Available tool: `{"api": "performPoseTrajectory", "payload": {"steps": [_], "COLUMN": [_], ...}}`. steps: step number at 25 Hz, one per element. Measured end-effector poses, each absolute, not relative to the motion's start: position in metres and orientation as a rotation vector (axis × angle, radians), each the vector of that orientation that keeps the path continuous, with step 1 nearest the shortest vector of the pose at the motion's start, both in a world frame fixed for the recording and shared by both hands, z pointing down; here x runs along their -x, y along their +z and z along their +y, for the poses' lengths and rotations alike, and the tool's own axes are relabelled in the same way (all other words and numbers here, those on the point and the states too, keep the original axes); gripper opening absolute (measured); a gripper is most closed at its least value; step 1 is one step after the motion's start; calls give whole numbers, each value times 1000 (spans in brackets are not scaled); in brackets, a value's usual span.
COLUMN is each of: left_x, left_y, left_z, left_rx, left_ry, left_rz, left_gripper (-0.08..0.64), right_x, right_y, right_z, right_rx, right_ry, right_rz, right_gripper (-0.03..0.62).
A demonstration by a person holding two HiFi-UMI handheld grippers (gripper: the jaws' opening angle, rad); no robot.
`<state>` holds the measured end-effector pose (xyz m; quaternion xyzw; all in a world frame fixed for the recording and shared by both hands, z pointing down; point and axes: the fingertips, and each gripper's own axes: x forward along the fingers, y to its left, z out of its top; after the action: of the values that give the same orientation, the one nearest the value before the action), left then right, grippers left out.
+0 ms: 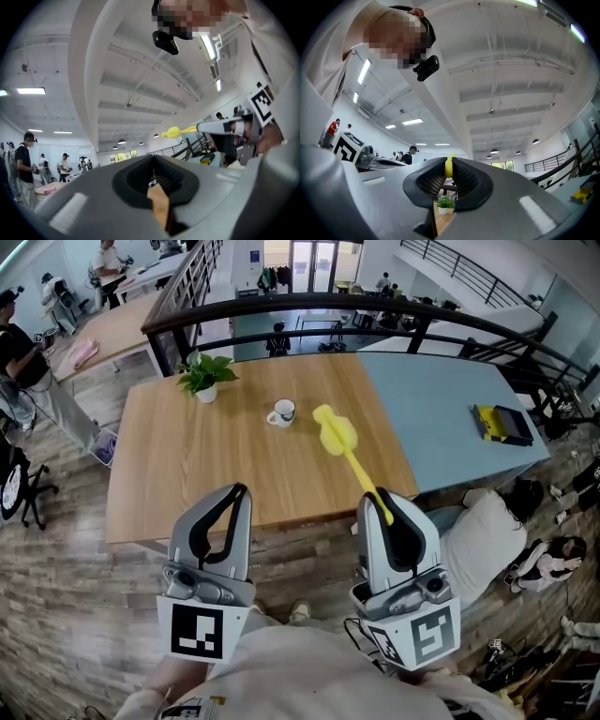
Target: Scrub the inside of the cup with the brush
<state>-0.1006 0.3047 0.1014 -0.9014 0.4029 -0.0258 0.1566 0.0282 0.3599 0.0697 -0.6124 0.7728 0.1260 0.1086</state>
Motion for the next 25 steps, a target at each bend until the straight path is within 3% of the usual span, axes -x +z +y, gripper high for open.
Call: {"api": "performPoseTrajectory", "payload": {"steps": [25], "left_x": [75], "left_y": [121], "left_z": [323], "left_rx": [2584], "left_ry": [-143], "left_rz": [1226], "left_gripper": [3], "right_x": [-66], "right_y": [89], "right_z": [378], "right_rx": [1772], "right_ry": [292], "right_rz": [2272], "right_gripper": [34]}}
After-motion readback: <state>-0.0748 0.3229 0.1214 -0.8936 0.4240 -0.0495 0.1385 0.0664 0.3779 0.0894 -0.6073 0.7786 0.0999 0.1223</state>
